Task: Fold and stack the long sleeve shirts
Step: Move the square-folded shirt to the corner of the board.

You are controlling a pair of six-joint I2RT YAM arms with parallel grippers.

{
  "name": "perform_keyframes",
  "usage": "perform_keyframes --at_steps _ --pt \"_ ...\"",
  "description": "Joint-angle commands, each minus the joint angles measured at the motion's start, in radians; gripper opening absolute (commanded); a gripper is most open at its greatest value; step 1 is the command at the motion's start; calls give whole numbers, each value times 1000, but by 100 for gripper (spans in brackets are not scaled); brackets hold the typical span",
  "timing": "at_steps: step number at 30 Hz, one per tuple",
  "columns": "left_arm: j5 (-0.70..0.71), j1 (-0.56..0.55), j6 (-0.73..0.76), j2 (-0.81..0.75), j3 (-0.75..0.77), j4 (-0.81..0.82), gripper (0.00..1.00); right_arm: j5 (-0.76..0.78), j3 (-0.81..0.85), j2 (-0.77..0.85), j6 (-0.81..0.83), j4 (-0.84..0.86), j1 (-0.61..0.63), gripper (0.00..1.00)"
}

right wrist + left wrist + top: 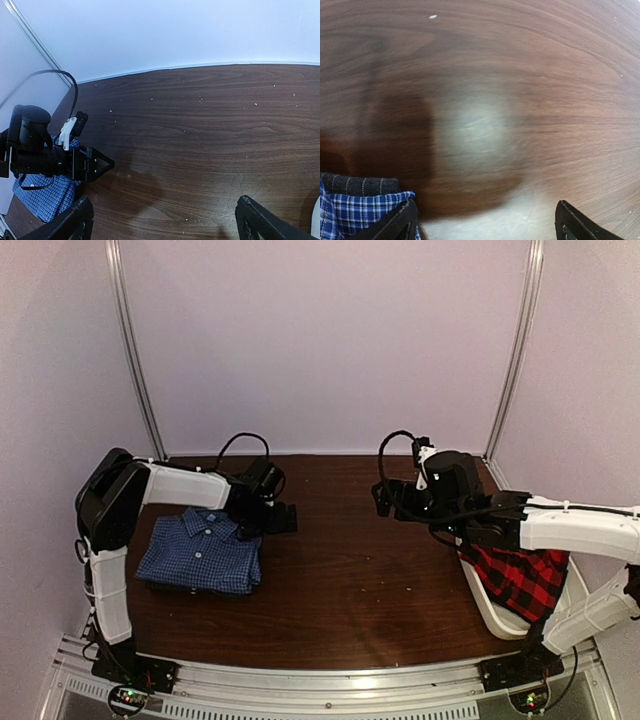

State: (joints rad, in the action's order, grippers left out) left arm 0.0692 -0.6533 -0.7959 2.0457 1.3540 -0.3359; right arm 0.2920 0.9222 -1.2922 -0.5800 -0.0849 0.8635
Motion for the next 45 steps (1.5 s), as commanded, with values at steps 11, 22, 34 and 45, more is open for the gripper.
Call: perform_keyframes --at_steps 11,22,34,45 --pt "11 82 -3 -230 -323 -45 97 -24 -3 -28 -4 23 -11 100" --pt "11 155 19 -364 -481 -56 98 -39 -10 -34 -3 28 -13 100" --pt "34 197 35 -444 -552 -88 98 -42 -29 -28 -1 33 -15 100" --pt "10 199 79 -456 -518 -90 98 -32 -43 -10 -5 22 -17 100"
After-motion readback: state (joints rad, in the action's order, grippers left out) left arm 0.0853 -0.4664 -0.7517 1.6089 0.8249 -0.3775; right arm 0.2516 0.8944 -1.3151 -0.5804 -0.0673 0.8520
